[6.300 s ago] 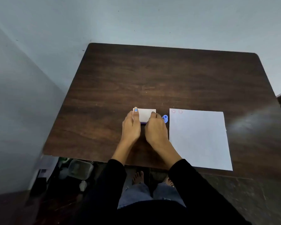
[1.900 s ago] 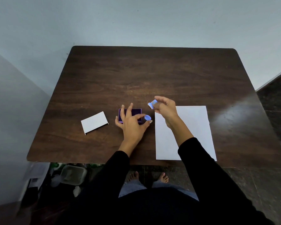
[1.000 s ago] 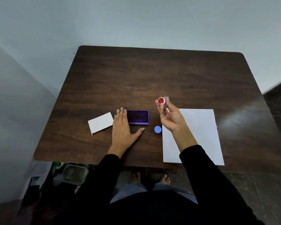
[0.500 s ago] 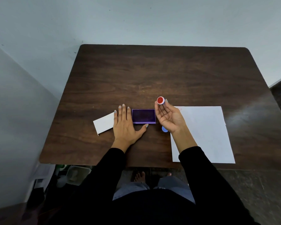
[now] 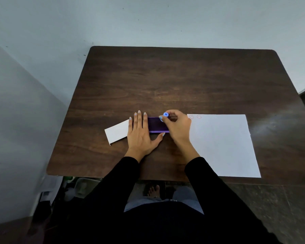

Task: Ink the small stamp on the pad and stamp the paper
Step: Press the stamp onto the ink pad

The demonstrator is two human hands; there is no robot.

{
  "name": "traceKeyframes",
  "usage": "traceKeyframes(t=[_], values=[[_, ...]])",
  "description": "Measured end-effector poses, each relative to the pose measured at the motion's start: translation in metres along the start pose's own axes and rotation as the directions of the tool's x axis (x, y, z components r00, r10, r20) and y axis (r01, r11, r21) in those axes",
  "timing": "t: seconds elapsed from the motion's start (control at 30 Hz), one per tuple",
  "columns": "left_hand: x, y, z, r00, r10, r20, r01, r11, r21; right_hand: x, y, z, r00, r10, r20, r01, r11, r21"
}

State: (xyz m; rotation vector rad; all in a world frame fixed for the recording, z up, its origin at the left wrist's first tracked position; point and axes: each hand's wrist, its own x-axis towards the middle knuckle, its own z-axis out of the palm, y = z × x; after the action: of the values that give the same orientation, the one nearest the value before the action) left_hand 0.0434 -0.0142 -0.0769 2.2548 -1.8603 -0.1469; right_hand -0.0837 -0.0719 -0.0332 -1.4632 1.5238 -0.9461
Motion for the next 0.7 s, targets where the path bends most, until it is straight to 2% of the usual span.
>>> traceKeyframes(t=[0.1,0.23,0.7], values=[[0.000,-0.001,-0.002,1.000,0.008,0.006,-0.008,0.999,-0.033,-0.004,0.001,0.009,0.994,-0.105,0.017,0.106,0.986,-0.128],[0.000,-0.001,-0.001,0.999,0.011,0.035,-0.010,1.000,-0.027,-0.005,0.006,0.014,0.987,-0.157,0.039,0.161,0.959,-0.234],[0.003,-0.004,0.003,0.999,0.012,0.051,-0.011,1.000,-0.012,-0.002,0.009,0.015,0.990,-0.117,0.079,0.135,0.952,-0.274]])
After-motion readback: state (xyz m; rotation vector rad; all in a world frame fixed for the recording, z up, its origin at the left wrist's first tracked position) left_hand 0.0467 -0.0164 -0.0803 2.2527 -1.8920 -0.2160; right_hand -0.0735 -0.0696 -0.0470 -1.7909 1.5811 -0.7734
